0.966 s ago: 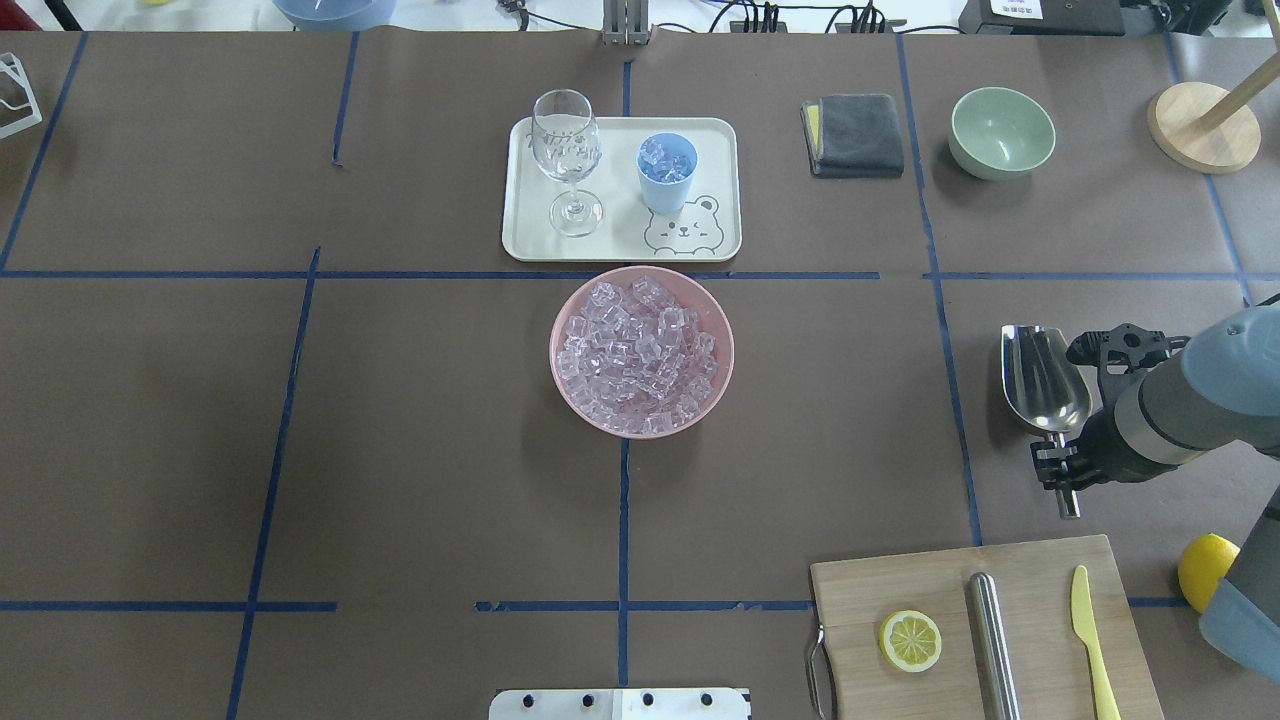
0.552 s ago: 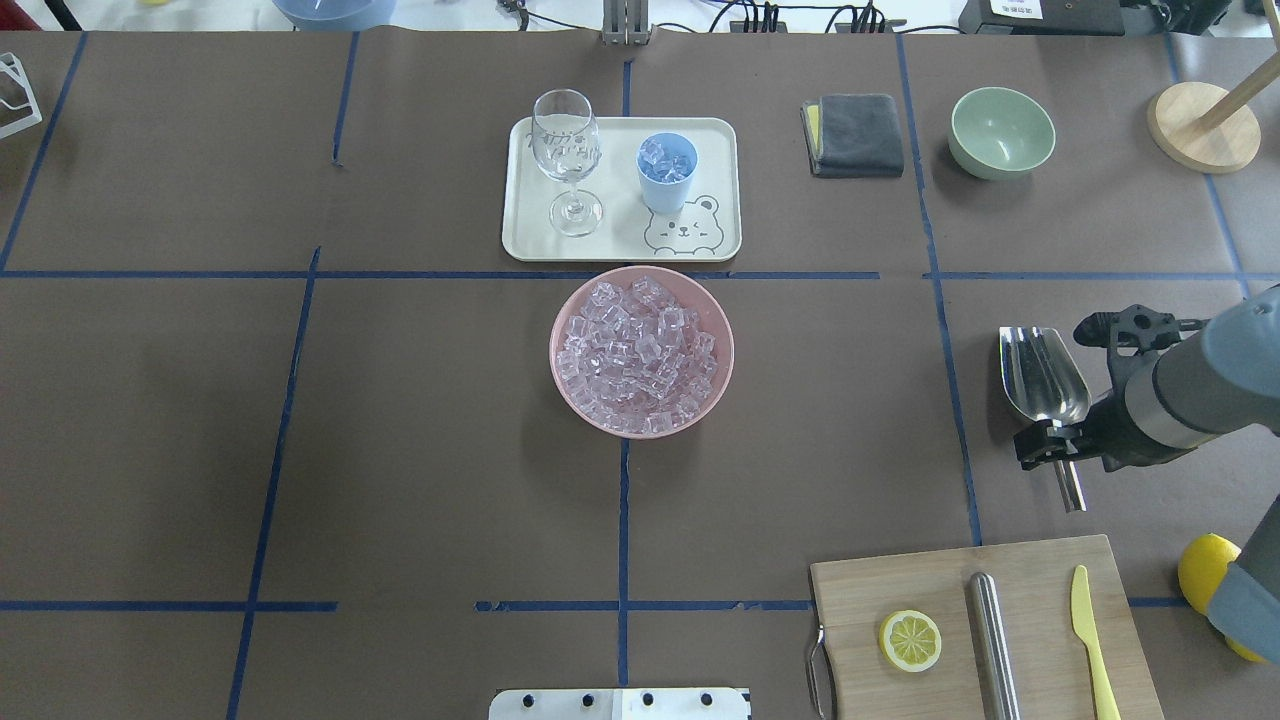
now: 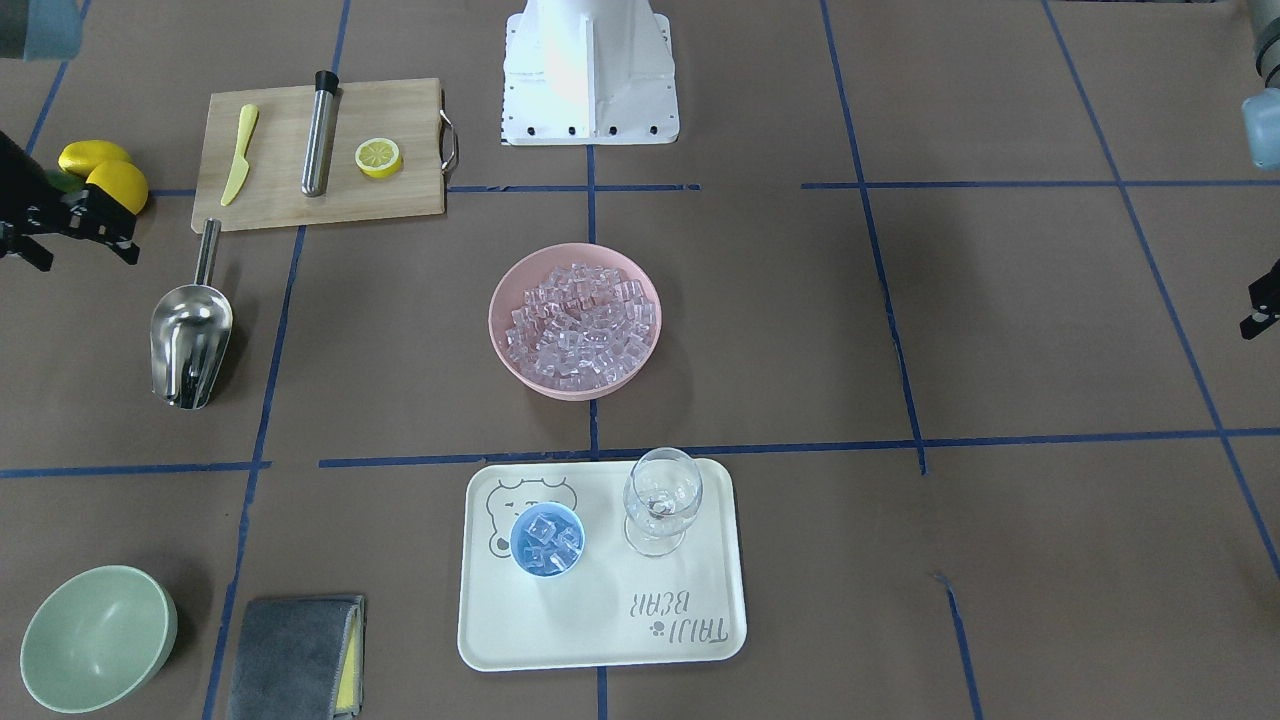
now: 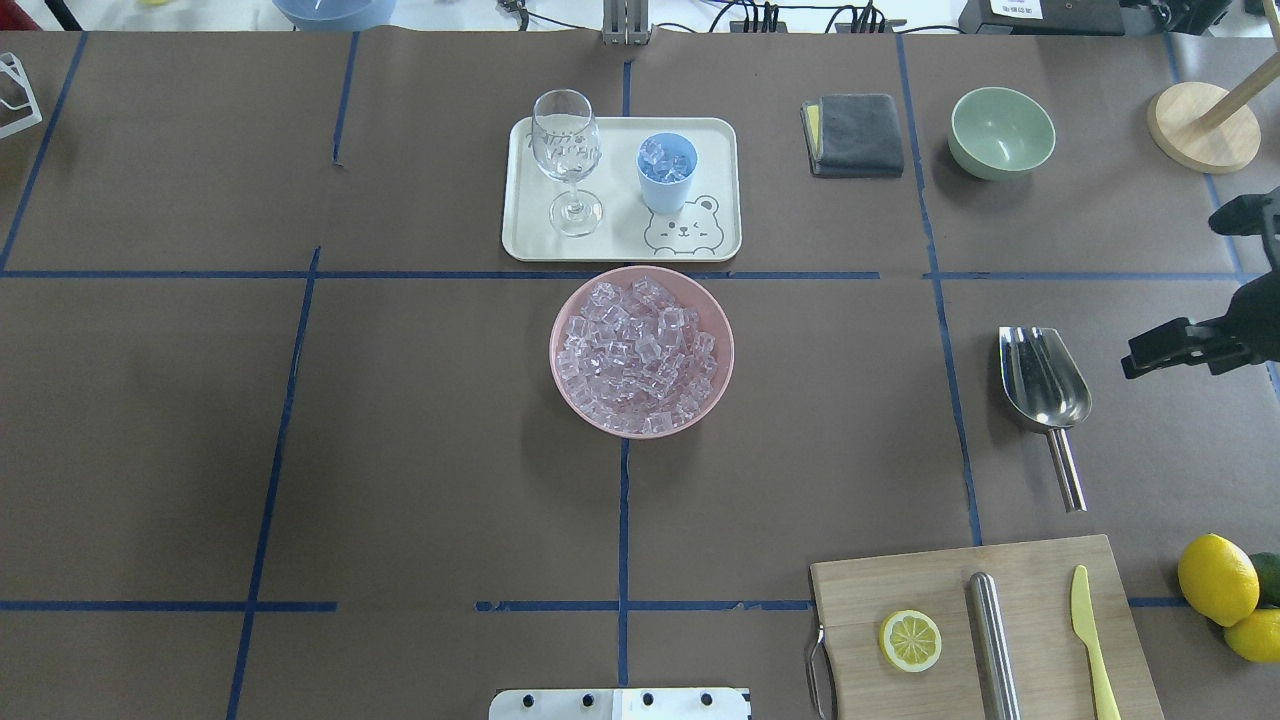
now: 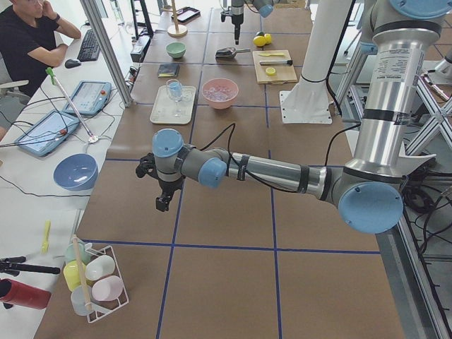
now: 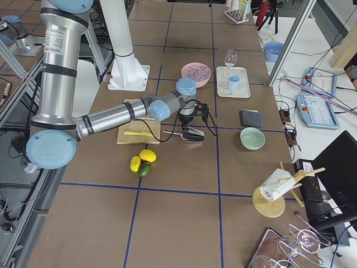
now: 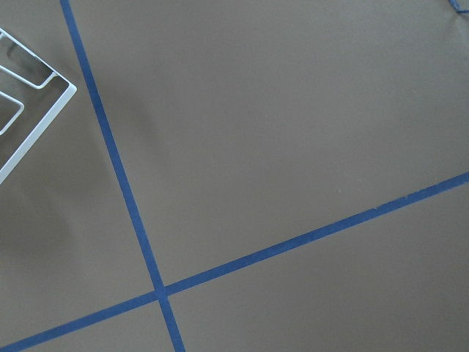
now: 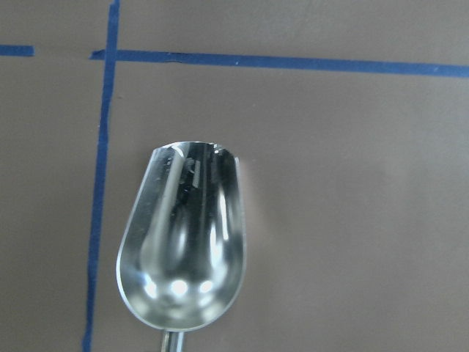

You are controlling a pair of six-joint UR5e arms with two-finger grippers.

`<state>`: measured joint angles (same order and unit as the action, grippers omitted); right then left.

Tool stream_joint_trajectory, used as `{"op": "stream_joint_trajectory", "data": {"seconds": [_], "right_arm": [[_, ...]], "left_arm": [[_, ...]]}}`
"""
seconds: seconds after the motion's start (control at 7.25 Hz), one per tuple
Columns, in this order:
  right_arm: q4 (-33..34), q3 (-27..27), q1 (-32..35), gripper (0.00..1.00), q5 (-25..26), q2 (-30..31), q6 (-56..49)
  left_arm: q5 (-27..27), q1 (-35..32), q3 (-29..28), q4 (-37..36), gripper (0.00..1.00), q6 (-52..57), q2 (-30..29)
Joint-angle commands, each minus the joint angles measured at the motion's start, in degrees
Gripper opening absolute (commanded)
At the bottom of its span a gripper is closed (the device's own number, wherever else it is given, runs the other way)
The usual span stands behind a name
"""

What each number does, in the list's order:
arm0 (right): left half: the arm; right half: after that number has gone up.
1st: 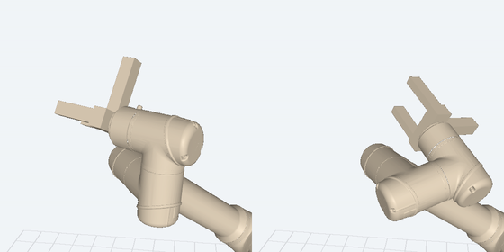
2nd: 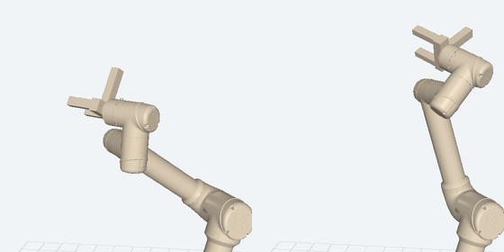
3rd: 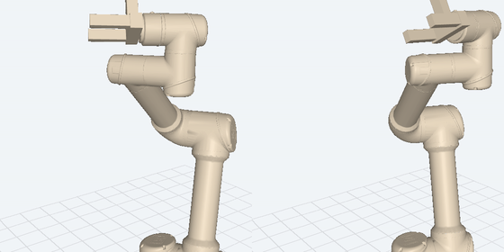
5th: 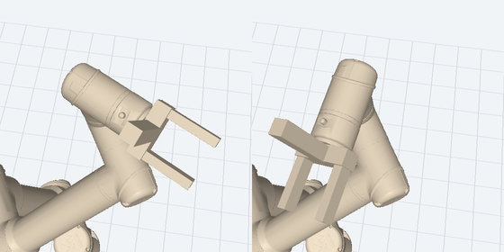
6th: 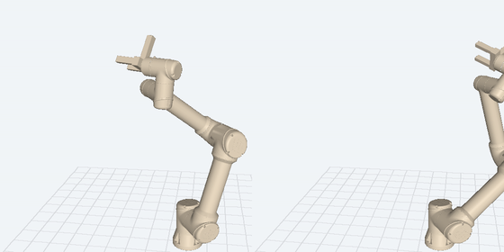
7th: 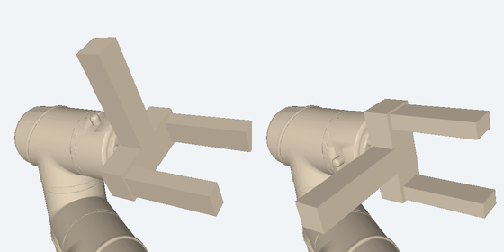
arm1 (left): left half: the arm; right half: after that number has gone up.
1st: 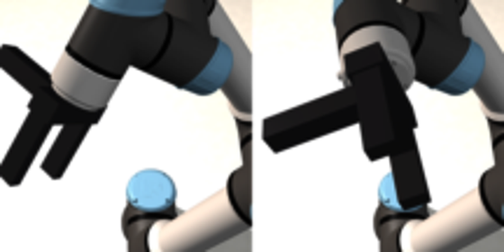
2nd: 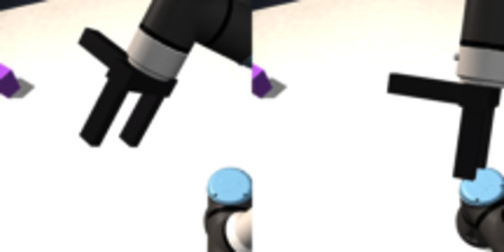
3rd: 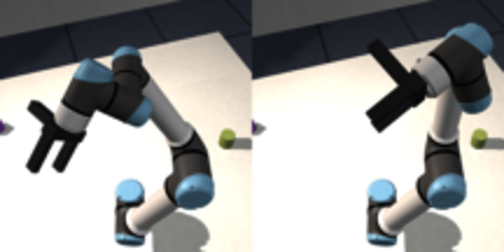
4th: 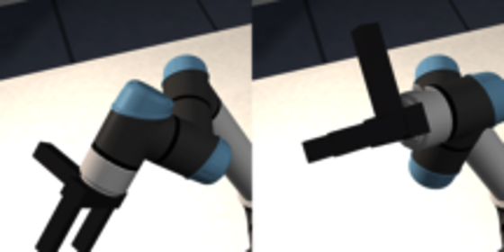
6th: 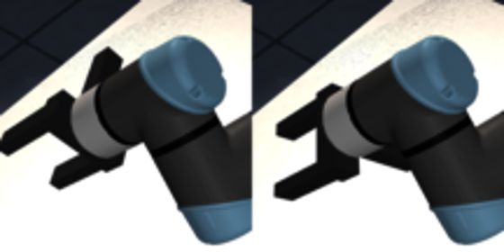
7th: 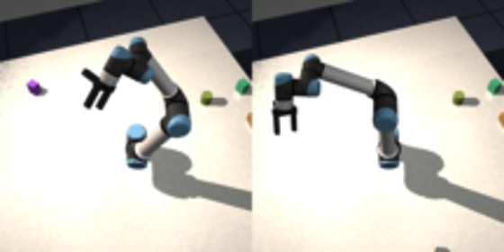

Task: Put ice in cup with scoop

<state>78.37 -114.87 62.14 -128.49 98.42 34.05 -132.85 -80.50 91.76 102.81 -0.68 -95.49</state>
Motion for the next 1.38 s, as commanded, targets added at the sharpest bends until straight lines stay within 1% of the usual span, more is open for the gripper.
{"op": "stream_joint_trajectory", "data": {"seconds": [0.0, 0.14, 0.28, 0.41, 0.55, 0.83, 0.97, 1.1, 1.24], "right_arm": [[2.2, 3.8, 9.8, 1.00, -3.2, 0.5, -17.2], [2.1, 8.7, 15.9, 1.00, -8.0, 0.3, -24.1], [2.2, 12.7, 20.9, 1.00, -9.2, 0.1, -34.3], [2.1, 15.5, 23.6, 1.00, -8.7, -0.1, -38.5], [1.5, 16.3, 24.1, 1.00, -7.2, -0.2, -38.4], [1.2, 16.3, 24.1, 1.00, -1.9, 0.0, -38.2], [1.2, 15.9, 24.1, 1.00, -0.9, -0.2, -38.1], [2.0, 16.3, 24.6, 1.00, -1.3, -0.2, -37.6], [2.2, 16.7, 25.7, 1.00, -3.8, 0.4, -37.5]], "left_arm": [[-4.2, -2.6, 1.7, -1.4, 1.00, 1.2, 4.0], [-5.4, -4.6, 1.8, -1.8, 1.00, 5.9, 6.0], [-5.3, -6.7, 1.8, -3.6, 1.00, 9.7, 7.0], [-4.4, -8.3, 1.7, -5.8, 1.00, 12.3, 7.2], [-2.6, -9.9, 1.8, -6.1, 1.00, 12.6, 7.3], [-2.0, -10.7, 1.6, -7.7, 1.00, 12.6, 7.4], [-2.1, -10.7, 1.4, -7.8, 1.00, 12.1, 7.7], [-2.1, -10.6, 0.5, -7.8, 1.00, 11.8, 7.7], [-2.1, -10.7, 0.4, -8.8, 1.00, 11.0, 7.8]]}}
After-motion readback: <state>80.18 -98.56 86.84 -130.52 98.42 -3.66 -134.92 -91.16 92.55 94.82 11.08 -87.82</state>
